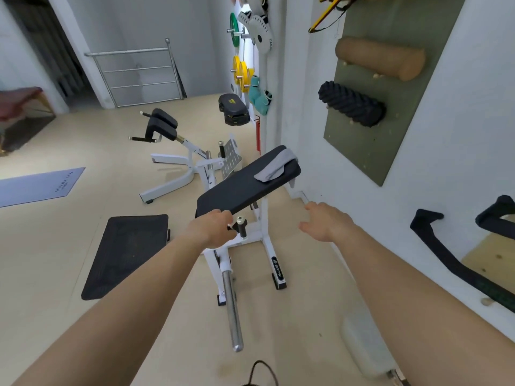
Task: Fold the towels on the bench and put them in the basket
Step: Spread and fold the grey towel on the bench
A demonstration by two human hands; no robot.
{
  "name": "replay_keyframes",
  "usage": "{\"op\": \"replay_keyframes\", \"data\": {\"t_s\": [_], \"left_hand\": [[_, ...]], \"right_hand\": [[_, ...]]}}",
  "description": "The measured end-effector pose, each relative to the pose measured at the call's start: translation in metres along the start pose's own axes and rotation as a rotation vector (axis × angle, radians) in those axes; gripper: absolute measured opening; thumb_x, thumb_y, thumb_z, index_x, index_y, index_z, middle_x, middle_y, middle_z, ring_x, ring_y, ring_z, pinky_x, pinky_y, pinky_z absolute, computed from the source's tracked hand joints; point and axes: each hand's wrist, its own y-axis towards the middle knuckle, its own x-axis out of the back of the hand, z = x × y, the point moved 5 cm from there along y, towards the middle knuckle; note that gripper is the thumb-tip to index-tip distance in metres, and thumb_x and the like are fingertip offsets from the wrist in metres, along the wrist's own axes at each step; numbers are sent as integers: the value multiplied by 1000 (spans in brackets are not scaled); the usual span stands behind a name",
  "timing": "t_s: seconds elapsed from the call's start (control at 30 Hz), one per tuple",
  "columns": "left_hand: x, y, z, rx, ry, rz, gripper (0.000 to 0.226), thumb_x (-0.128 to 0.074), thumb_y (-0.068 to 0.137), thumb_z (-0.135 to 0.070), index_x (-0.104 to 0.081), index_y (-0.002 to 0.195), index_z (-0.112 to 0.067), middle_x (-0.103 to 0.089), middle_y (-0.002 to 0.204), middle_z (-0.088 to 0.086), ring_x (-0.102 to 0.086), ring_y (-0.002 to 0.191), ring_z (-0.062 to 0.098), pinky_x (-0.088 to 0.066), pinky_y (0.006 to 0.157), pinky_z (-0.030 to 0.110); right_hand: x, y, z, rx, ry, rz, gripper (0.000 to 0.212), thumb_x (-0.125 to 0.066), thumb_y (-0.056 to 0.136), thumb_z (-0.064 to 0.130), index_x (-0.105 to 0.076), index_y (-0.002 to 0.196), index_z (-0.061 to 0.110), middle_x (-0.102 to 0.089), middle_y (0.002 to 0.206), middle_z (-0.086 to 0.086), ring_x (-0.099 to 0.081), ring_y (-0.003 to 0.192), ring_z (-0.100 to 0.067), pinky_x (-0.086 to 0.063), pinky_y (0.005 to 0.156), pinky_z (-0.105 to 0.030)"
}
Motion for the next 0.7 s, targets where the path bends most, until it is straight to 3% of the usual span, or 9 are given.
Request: {"op": "replay_keyframes", "data": {"t_s": [0.17, 0.47, 0.7], "left_hand": [[21, 93, -36, -45, 11, -13, 41, -50, 98, -42, -48, 132, -20, -48, 112, -1, -53, 97, 20, -46, 80, 32], [24, 314, -84, -94, -50, 10, 40, -52, 96, -45, -50, 128, -21, -52, 115, 1, -54, 101, 22, -50, 90, 39], [12, 465, -95, -42, -133, 109, 39, -52, 97, -40, -52, 127, -15, -54, 115, 4, -58, 99, 23, -49, 83, 34]], "right_hand": [[27, 78, -41, -13, 23, -30, 56, -50, 95, 45, -40, 143, 18, -46, 142, -3, -51, 123, -29, -46, 95, -42], [55, 261, -110, -50, 17, -4, 57, -50, 96, 44, -35, 148, 27, -46, 143, -3, -52, 124, -28, -42, 88, -36], [61, 423, -135, -54, -3, 110, 65, -48, 96, 47, -29, 152, 22, -44, 146, -6, -49, 127, -29, -46, 99, -43]]}}
